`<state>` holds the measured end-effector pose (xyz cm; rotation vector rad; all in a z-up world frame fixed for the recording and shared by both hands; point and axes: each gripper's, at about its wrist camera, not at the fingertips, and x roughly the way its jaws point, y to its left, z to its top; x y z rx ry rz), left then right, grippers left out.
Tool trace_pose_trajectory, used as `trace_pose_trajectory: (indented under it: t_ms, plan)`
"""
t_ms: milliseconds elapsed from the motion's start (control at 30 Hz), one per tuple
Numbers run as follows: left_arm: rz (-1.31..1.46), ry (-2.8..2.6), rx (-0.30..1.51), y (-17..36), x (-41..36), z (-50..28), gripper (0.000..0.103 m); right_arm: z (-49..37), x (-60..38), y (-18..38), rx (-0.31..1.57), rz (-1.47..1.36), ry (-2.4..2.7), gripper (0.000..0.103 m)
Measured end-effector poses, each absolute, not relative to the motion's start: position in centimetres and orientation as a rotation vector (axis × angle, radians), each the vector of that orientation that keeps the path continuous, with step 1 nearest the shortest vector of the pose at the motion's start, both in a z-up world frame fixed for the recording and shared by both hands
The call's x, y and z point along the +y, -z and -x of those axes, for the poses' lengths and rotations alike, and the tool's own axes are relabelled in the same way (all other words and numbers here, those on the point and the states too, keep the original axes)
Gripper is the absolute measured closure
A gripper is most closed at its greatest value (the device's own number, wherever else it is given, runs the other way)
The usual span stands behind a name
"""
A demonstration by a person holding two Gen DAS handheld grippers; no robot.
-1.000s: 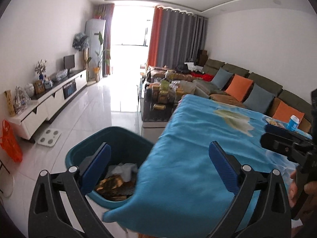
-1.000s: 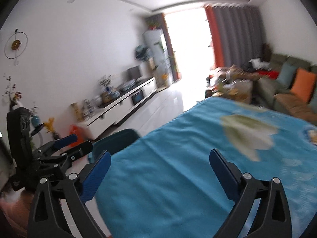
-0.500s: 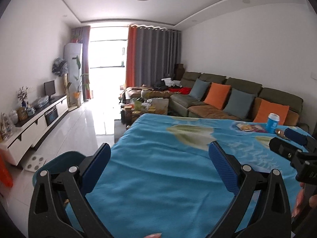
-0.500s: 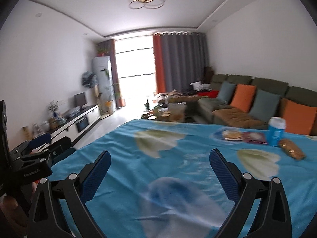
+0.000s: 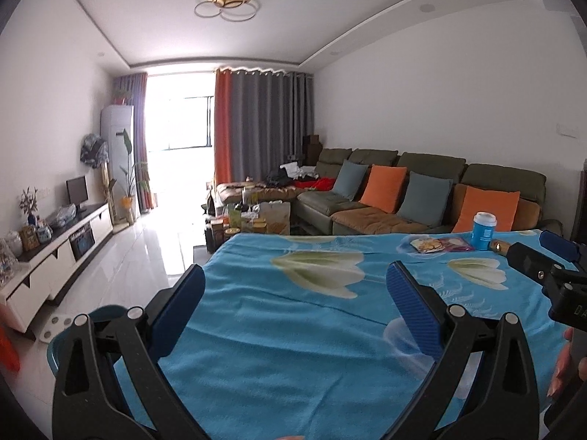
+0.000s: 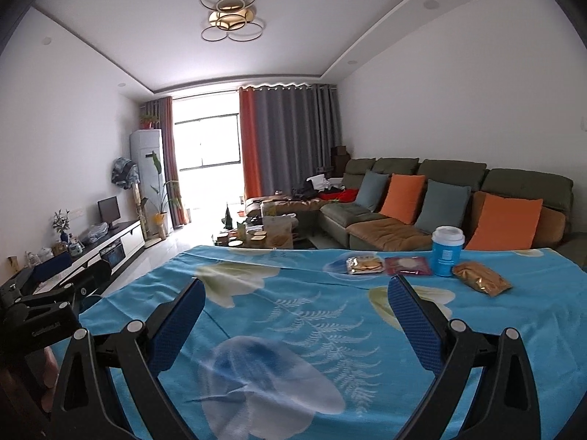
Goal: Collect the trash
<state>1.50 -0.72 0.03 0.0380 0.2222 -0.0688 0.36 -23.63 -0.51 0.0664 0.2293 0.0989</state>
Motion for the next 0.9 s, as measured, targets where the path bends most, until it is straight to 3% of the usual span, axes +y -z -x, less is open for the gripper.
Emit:
trace_pose_trajectory:
  t_ms: [900]
  plan:
    - [-0.055,0.076,0.159,-0.4,-2.5,-1.0,0.006,1.2,-25.3,-0.6,0.19,-0.058,-0.035,0.007]
